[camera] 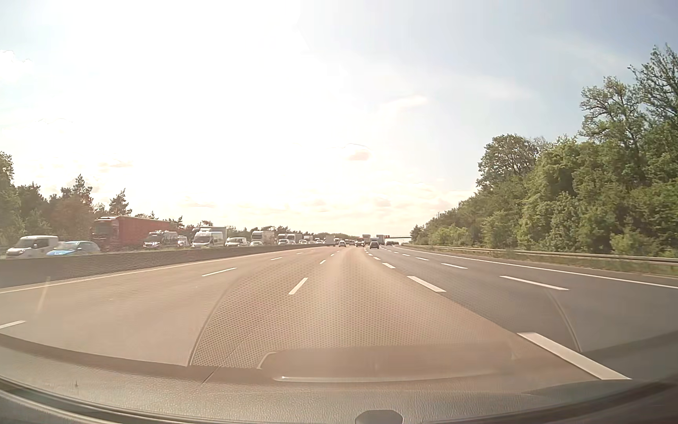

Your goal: Follow the waypoints while adhering to traffic rules and regulations

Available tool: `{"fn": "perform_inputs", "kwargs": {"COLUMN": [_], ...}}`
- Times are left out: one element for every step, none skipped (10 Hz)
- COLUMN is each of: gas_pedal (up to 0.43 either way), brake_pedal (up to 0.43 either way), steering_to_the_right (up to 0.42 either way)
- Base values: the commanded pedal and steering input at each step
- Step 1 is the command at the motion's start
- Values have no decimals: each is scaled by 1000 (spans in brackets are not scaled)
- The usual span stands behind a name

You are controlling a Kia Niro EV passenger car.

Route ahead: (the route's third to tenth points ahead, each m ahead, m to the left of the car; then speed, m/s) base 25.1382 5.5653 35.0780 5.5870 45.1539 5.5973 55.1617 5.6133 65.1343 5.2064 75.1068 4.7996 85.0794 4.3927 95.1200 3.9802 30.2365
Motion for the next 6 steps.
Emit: {"fn": "perform_inputs", "kwargs": {"gas_pedal": [370,378,378,378,390,421], "brake_pedal": [0,0,0,0,0,0], "steering_to_the_right": [1,0,0,0,0,0]}}
